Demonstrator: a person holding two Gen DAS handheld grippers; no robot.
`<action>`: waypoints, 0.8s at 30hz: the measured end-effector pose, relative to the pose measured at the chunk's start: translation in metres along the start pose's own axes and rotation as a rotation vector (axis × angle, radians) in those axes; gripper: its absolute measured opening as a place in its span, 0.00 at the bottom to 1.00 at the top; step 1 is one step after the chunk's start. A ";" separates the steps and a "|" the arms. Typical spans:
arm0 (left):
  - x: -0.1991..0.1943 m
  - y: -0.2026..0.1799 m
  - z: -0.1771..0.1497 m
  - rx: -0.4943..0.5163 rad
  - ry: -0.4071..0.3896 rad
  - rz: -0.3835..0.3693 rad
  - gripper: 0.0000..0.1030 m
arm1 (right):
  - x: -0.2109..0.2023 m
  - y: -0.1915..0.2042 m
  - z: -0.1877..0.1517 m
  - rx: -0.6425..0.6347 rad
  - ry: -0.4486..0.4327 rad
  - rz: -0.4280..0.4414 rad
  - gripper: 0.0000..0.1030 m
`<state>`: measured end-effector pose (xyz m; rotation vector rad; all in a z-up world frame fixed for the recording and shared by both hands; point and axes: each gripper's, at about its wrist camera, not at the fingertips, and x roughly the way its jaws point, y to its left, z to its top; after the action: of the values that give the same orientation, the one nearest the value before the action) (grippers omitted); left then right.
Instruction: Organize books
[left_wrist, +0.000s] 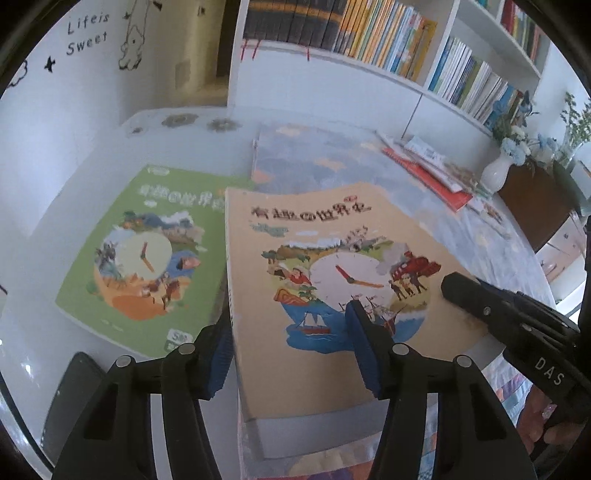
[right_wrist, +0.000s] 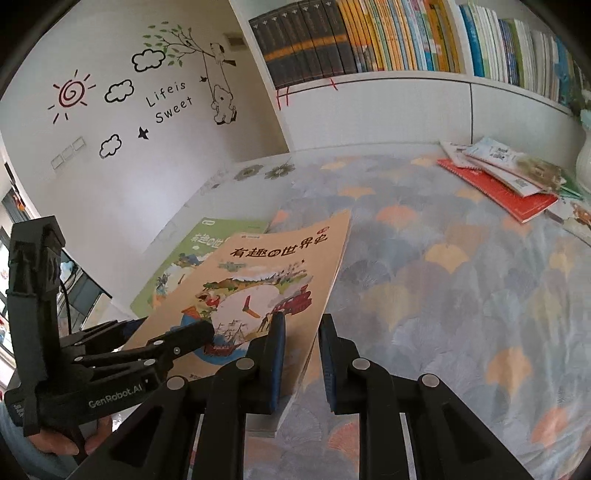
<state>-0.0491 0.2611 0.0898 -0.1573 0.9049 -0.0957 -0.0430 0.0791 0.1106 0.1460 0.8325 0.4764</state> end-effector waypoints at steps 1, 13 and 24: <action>-0.002 -0.001 0.002 0.000 -0.013 -0.001 0.50 | -0.002 0.000 0.001 -0.002 -0.005 0.002 0.17; -0.022 -0.003 0.009 0.005 -0.097 -0.049 0.44 | -0.006 0.009 0.009 -0.002 -0.040 0.064 0.17; -0.038 0.039 0.024 -0.027 -0.132 0.022 0.44 | 0.010 0.050 0.021 -0.036 -0.067 0.139 0.18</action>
<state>-0.0534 0.3071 0.1271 -0.1765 0.7767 -0.0517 -0.0392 0.1288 0.1333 0.1864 0.7512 0.6134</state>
